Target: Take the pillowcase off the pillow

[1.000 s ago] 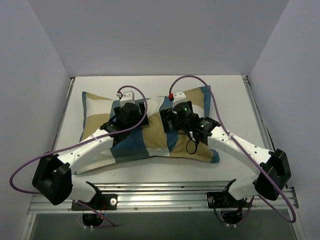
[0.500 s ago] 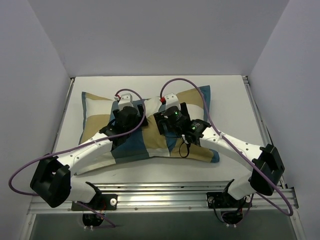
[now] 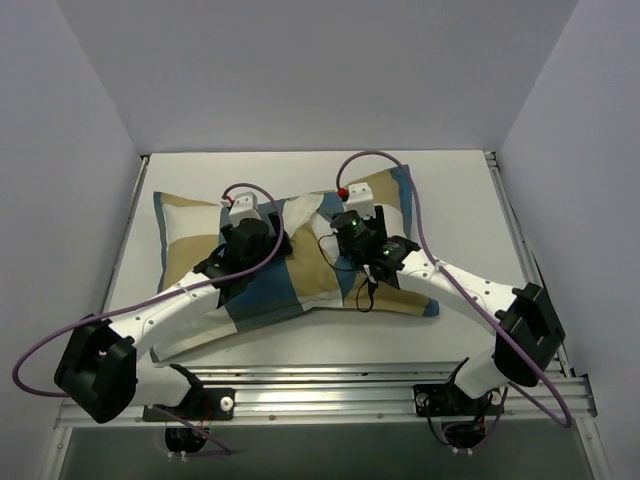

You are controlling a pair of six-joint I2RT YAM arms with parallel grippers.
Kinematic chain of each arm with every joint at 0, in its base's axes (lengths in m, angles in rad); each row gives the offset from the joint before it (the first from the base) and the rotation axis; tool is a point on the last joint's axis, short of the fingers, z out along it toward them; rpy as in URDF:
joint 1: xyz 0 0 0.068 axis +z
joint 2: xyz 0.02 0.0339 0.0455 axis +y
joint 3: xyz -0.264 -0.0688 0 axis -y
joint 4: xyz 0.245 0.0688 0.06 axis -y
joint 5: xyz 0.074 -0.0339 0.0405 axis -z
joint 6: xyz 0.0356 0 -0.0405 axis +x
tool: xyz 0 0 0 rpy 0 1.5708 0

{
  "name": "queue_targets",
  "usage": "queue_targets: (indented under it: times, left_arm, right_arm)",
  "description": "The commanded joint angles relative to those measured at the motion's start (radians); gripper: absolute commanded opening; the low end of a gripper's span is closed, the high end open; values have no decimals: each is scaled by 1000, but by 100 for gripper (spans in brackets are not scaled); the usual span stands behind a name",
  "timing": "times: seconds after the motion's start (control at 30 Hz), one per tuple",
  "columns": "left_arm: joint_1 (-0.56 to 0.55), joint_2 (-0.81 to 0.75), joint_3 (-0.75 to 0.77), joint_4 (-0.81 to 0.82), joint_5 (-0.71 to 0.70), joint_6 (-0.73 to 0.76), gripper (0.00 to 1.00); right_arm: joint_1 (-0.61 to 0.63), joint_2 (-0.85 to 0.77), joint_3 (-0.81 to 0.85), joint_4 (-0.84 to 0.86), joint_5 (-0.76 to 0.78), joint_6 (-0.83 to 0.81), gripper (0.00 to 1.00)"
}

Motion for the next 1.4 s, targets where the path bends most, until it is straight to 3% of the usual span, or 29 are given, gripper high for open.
queue_targets:
  times: [0.0,0.23,0.33,0.37,0.47,0.67,0.8,0.9,1.0,1.13,1.37]
  left_arm:
    - [34,11,-76,-205,5,-14,94]
    - [80,-17,-96,-216,24,-5,94]
    - [80,-44,-88,-211,39,19,94]
    - [79,-63,-84,-211,47,27,94]
    - [61,-116,-58,-210,93,67,94]
    - [-65,-212,77,-184,182,200,94]
    - [-217,-209,159,-89,220,443,94]
    - [-298,-157,229,-29,222,542,94]
    - [-305,-56,319,-35,202,561,94]
    - [-300,81,393,-33,75,561,94]
    - [-285,287,505,-112,36,455,94]
  right_arm:
    - [-126,-50,-57,-117,159,98,51]
    - [-244,-159,-122,-141,134,171,39]
    - [-254,-161,-137,-90,17,149,22]
    - [-254,-158,-142,-71,-26,136,12]
    - [-252,-153,-169,29,-257,86,0]
    - [-246,-178,-202,152,-540,107,0]
    - [-243,-210,-205,164,-591,125,0]
    - [-243,-233,-200,155,-604,130,0]
    - [-240,-261,-202,153,-629,133,0]
    - [-234,-282,-206,161,-643,141,0]
    - [-211,-284,-216,193,-638,155,0]
